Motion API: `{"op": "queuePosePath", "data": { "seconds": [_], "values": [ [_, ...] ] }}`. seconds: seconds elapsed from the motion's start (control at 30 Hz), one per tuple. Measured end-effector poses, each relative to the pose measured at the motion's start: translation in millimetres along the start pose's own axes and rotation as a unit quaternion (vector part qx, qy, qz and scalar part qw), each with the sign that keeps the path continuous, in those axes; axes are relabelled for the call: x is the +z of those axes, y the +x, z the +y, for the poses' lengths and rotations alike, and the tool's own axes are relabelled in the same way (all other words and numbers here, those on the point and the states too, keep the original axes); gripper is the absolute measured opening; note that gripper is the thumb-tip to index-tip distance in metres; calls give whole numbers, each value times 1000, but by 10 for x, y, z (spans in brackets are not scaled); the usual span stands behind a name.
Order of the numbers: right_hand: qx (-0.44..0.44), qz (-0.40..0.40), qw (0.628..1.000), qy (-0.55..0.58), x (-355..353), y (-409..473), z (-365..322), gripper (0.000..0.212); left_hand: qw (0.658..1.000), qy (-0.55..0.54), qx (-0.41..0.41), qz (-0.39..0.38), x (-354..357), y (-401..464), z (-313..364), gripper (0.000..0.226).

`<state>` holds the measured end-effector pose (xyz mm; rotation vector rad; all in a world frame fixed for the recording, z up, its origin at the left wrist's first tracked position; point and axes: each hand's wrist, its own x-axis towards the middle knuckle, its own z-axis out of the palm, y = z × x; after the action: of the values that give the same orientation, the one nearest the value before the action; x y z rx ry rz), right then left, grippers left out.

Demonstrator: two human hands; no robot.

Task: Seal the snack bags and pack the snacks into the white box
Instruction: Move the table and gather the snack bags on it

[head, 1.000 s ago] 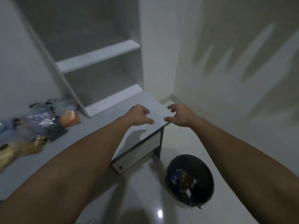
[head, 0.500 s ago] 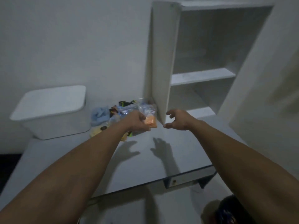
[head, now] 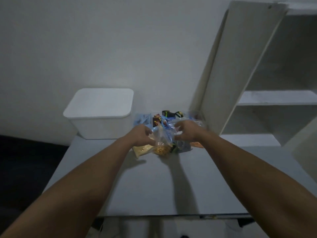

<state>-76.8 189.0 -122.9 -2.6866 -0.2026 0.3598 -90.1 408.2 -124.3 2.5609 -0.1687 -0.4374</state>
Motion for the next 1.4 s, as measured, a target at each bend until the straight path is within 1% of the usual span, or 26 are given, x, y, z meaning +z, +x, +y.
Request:
{"op": "queuePosePath", "data": {
  "seconds": [0.07, 0.17, 0.33, 0.43, 0.53, 0.6, 0.67, 0.73, 0.83, 0.87, 0.93, 1.0, 1.03, 1.07, 1.1, 1.17, 1.23, 1.27, 1.3, 1.33, 1.37, 1.4],
  "values": [
    [-8, -14, 1000, -3, 57, 174, -11, 66, 1000, 1, -17, 0, 19, 98, -94, 66],
    [-14, -29, 999, -11, 149, 475, 3, 64, 999, -6, -53, 3, 64, 279, -208, 67],
    [-6, -58, 998, 17, 368, 897, 75, 45, 995, -12, -101, 5, 199, 574, -303, 50],
    [-4, -83, 996, -8, 505, 1076, 116, 38, 992, -19, -128, -3, 311, 731, -370, 52],
    [-3, -98, 995, -14, 607, 1207, 136, 26, 989, -17, -145, -5, 412, 838, -421, 56],
    [-7, -96, 995, -3, 669, 1265, 143, 15, 988, -11, -151, -12, 474, 885, -463, 58],
    [-1, -89, 996, 13, 726, 1314, 150, 10, 987, -3, -159, -24, 532, 904, -497, 57],
    [33, -73, 996, 38, 800, 1369, 142, 11, 986, 0, -165, -17, 584, 920, -550, 56],
    [103, -43, 991, 80, 912, 1485, 152, 16, 984, -22, -176, 11, 634, 920, -629, 56],
    [116, -39, 989, 89, 945, 1527, 159, 15, 984, -30, -177, 16, 635, 925, -658, 56],
    [125, -24, 985, 115, 954, 1554, 118, 5, 983, -49, -175, 16, 601, 938, -713, 53],
    [130, -7, 977, 169, 898, 1549, 16, 9, 982, -76, -174, 5, 506, 962, -782, 51],
    [133, -8, 968, 211, 848, 1542, -50, 5, 979, -96, -179, -4, 445, 971, -814, 50],
    [129, -9, 960, 249, 808, 1540, -114, 4, 975, -122, -184, -6, 386, 984, -859, 50],
    [122, -10, 952, 279, 766, 1532, -192, 12, 969, -158, -188, -1, 327, 993, -908, 46],
    [96, -17, 946, 310, 702, 1493, -356, 24, 947, -257, -189, 29, 210, 1003, -983, 31],
    [64, -33, 939, 335, 682, 1420, -550, 30, 904, -373, -201, 49, 88, 982, -1003, 24],
    [46, -32, 938, 343, 699, 1390, -632, 31, 882, -419, -208, 49, 31, 965, -1001, 27],
    [29, -25, 941, 337, 725, 1363, -711, 31, 868, -445, -215, 48, -20, 951, -1002, 34],
    [12, -17, 946, 324, 757, 1339, -780, 31, 860, -457, -221, 48, -66, 936, -1006, 38],
    [-6, -13, 953, 303, 791, 1321, -833, 31, 858, -460, -224, 51, -106, 913, -1006, 37],
    [-23, -11, 958, 285, 824, 1308, -885, 32, 858, -459, -225, 56, -138, 888, -1011, 30]
  ]
}}
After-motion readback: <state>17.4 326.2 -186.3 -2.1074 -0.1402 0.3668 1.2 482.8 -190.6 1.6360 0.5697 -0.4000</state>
